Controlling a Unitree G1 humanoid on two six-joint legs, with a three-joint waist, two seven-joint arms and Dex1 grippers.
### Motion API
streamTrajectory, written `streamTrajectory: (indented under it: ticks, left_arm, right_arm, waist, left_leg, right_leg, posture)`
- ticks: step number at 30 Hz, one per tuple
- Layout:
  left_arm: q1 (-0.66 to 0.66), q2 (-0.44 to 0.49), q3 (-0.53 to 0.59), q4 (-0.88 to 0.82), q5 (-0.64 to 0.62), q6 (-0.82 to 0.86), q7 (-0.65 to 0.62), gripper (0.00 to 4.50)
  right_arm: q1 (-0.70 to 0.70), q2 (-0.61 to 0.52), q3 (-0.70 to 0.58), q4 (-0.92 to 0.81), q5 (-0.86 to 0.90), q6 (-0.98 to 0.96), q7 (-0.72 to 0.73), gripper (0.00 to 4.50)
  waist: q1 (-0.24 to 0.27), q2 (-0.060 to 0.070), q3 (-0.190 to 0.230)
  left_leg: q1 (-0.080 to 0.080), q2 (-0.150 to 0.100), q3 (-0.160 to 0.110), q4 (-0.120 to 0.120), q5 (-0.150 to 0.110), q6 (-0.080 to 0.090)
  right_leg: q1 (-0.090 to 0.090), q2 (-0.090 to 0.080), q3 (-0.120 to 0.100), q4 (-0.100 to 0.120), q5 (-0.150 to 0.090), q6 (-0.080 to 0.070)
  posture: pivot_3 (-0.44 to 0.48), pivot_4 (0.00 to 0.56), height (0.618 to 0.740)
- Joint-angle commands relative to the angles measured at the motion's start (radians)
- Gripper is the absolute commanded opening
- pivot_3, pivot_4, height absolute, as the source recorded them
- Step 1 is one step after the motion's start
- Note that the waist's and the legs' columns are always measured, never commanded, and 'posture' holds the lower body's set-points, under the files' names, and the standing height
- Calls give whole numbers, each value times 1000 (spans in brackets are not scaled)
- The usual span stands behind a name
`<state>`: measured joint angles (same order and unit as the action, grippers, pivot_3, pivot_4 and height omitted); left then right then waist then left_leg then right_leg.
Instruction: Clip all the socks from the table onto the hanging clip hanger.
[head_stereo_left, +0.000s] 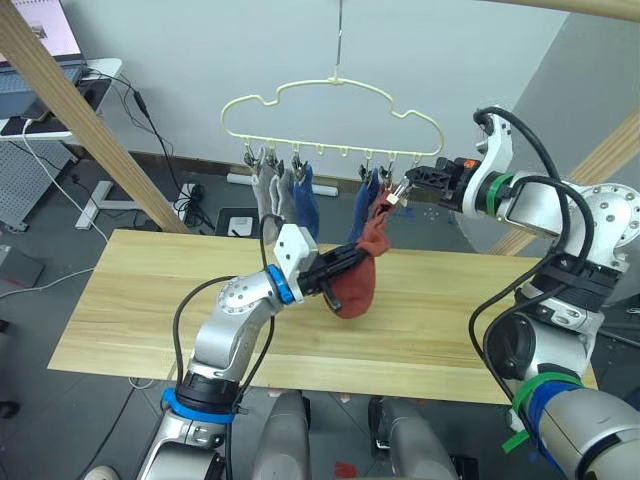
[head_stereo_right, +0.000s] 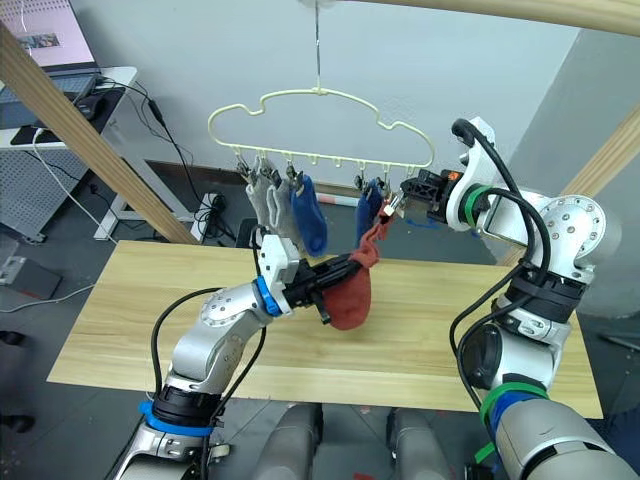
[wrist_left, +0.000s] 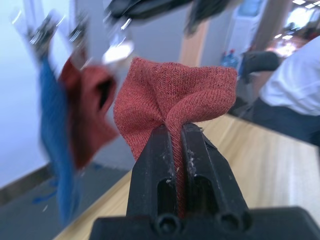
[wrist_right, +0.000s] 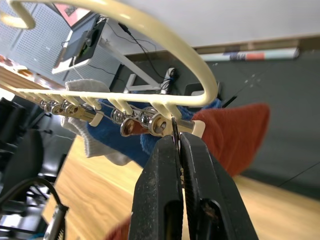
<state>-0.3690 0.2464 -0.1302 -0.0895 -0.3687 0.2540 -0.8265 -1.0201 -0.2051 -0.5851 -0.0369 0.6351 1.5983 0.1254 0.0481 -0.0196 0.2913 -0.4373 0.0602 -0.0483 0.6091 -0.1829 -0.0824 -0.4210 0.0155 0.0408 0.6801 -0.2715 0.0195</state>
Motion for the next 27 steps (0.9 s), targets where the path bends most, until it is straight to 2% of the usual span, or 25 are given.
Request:
streamTrajectory:
  ticks: [1,12,27]
  left_arm:
    - [-23,-26,-26,-21,14,-25,17,15]
    - [-108,-50,-30,141,132,-181,65,15]
    - [-190,-94,-45,258,160,-291,55,15]
  right_arm:
    - [-8,12,-71,17,58,16,-110,0]
    - [-2,15,-107,43,275,16,-336,0]
    - [18,-2,-98,71,548,16,-574,0]
  waist:
    - [0,0,0]
    - [-3,0,0]
    - [-17,0,0]
  left_leg:
    - [0,0,0,0,0,0]
    - [0,0,0,0,0,0]
    - [-1,0,0,0,0,1]
  right_leg:
    - [0,0,0,0,-2,3]
    - [0,0,0,0,-2,3]
    - [0,0,0,0,-1,2]
  posture:
    - [123,279,740]
    - [104,272,740]
    - [93,263,740]
